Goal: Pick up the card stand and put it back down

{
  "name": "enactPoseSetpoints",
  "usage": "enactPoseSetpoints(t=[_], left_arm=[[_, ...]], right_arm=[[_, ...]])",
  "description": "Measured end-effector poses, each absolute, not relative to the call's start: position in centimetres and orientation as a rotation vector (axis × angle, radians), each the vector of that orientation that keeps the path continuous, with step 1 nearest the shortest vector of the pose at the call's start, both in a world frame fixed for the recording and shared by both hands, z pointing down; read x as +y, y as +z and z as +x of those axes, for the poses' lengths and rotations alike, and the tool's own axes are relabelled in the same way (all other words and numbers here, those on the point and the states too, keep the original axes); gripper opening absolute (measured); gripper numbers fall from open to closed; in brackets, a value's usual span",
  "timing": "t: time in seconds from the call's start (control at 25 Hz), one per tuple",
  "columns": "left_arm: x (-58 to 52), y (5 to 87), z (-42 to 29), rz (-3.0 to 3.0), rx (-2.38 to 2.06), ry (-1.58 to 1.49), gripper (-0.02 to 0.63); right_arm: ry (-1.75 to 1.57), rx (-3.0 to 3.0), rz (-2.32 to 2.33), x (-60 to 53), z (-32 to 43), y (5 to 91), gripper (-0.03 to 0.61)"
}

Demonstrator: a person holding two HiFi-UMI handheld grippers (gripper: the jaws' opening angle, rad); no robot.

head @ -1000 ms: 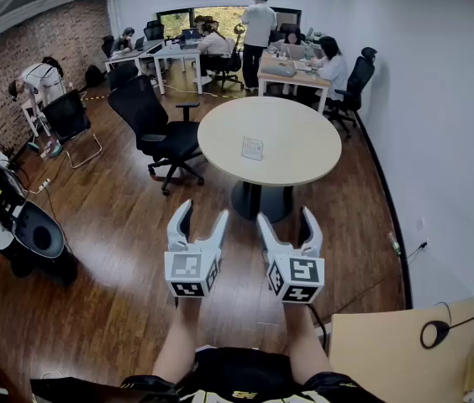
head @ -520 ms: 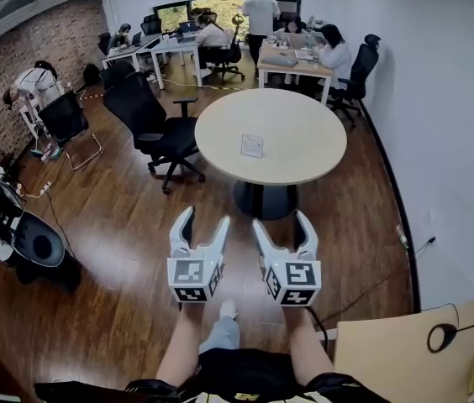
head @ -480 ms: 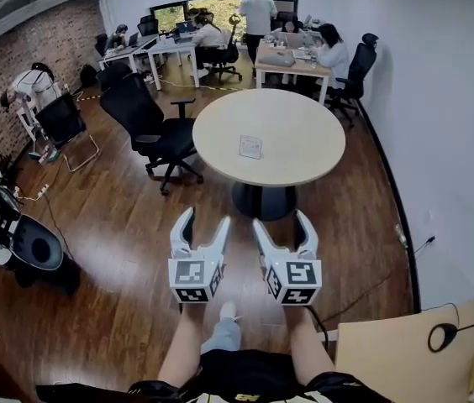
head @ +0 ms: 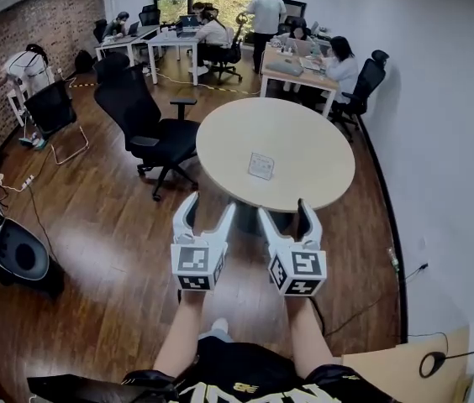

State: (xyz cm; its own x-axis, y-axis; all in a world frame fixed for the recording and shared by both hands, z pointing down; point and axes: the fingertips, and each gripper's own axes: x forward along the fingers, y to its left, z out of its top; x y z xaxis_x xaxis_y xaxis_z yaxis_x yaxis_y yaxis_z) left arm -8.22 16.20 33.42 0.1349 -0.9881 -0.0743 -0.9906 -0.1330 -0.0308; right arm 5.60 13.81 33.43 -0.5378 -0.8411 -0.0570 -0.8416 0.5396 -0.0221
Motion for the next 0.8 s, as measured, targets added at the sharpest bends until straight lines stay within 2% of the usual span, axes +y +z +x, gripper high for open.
enactPoseSetpoints(t=[0.32, 0.8], left_arm=[[9.5, 34.1, -13.9, -2.360, 1.985, 0.085, 0.321], [2.3, 39.4, -16.8, -2.504, 2.035, 0.070, 0.321]], right_arm=[[-0.014, 2.743, -1.452, 7.5, -2.5, 33.9, 0.380], [-0.101, 2.770, -1.593, 0.8, -3.2, 38.1, 0.380]])
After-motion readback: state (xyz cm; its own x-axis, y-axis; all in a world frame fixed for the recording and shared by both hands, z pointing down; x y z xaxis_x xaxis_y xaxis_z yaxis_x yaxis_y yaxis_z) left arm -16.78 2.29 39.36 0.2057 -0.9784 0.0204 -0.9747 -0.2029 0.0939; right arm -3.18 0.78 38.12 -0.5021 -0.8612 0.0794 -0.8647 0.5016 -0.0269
